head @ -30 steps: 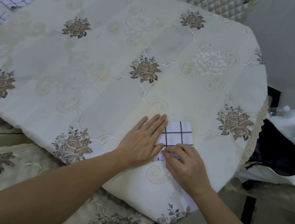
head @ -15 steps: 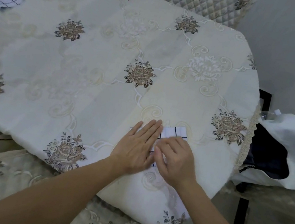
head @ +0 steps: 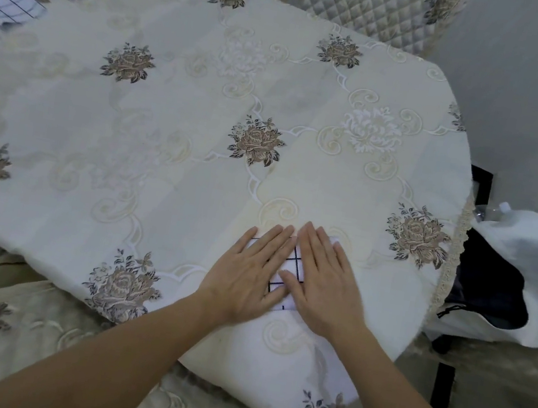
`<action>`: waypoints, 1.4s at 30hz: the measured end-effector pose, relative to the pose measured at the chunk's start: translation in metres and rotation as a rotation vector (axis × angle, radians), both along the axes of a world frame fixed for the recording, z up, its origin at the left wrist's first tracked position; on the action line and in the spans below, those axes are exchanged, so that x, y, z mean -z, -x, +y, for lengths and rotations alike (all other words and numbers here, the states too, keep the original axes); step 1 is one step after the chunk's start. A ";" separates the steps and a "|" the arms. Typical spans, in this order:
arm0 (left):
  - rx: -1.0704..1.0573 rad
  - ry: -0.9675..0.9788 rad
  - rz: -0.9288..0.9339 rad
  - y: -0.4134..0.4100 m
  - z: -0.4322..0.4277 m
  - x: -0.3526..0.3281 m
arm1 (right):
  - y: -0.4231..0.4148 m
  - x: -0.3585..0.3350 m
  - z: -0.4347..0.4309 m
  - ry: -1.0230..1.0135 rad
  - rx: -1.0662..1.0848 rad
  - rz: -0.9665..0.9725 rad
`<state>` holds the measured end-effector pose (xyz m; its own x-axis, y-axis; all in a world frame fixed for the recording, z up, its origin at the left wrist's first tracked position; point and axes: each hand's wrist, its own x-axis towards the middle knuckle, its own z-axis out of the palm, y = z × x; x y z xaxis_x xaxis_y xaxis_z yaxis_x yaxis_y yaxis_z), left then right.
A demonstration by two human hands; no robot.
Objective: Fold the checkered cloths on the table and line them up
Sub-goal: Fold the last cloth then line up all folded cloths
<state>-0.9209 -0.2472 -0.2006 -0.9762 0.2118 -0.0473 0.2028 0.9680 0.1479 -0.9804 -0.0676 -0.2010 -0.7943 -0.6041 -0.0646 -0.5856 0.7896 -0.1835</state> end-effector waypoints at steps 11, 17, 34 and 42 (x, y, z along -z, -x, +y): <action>-0.146 -0.113 0.047 0.018 0.043 -0.011 | 0.004 0.002 0.020 -0.081 0.096 0.070; -0.058 -0.013 -0.011 0.004 0.024 0.005 | 0.007 0.003 0.028 -0.100 0.089 0.041; 0.012 0.036 -0.040 -0.036 -0.022 -0.011 | 0.034 -0.031 0.032 -0.213 0.077 0.014; 0.273 -0.049 0.183 -0.025 -0.030 -0.011 | 0.064 -0.046 0.002 -0.052 -0.178 -0.009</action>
<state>-0.8963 -0.2769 -0.1896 -0.8744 0.4646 0.1403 0.4814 0.8669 0.1297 -1.0445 -0.0657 -0.1550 -0.6742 -0.7309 -0.1062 -0.7156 0.6820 -0.1509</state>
